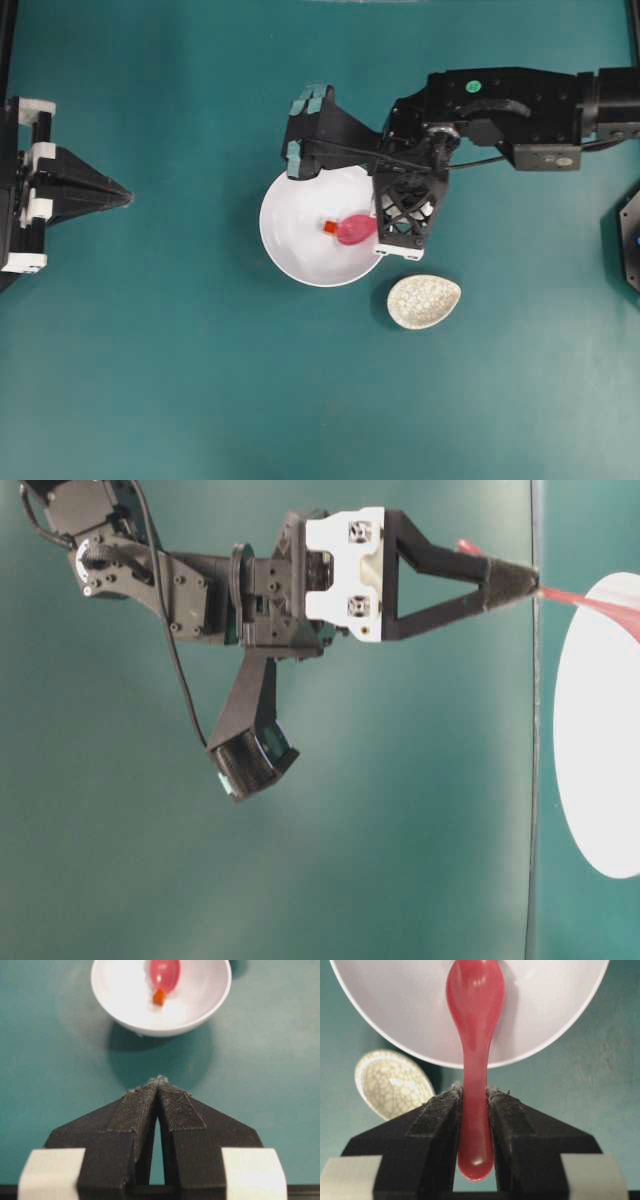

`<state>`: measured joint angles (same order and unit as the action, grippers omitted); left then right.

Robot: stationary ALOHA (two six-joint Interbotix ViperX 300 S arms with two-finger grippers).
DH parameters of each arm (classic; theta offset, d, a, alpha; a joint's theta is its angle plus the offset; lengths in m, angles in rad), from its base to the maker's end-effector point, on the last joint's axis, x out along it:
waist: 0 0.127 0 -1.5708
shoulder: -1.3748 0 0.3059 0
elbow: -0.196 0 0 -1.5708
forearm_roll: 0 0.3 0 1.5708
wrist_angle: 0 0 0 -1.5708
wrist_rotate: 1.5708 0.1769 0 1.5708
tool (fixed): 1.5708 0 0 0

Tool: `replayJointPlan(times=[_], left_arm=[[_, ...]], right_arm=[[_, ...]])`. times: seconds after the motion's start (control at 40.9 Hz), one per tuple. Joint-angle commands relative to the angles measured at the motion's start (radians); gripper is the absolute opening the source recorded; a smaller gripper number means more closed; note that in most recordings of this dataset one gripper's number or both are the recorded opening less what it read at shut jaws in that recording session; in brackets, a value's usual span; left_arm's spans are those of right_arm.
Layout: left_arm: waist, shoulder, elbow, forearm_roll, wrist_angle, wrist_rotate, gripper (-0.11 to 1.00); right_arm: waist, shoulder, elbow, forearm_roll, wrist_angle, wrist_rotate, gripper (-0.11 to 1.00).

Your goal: Grip the spoon and scoop the red block from the bowl with right arm.

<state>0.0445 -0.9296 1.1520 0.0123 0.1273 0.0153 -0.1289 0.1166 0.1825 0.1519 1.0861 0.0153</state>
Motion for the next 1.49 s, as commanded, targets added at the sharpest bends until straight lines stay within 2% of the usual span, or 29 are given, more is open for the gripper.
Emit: replayJointPlan(times=[0.0,0.342,1.101,1.467], left_arm=[[0.002,0.003,-0.021,0.003,-0.005,0.0,0.0],[0.002,0.003,-0.023,0.003,-0.005,0.0,0.0],[0.002,0.005,-0.023,0.003,-0.005,-0.002,0.0],[0.002,0.003,-0.025,0.003,-0.005,-0.002,0.0]], right_arm=[[0.003,-0.005,-0.037,0.003,-0.011,-0.002,0.24],[0.003,0.032,-0.075,0.002,-0.041,-0.003,0.24],[0.003,0.037,-0.077,0.003,-0.126,0.017,0.24],[0.003,0.037,-0.075,0.003,-0.13,0.018,0.24]])
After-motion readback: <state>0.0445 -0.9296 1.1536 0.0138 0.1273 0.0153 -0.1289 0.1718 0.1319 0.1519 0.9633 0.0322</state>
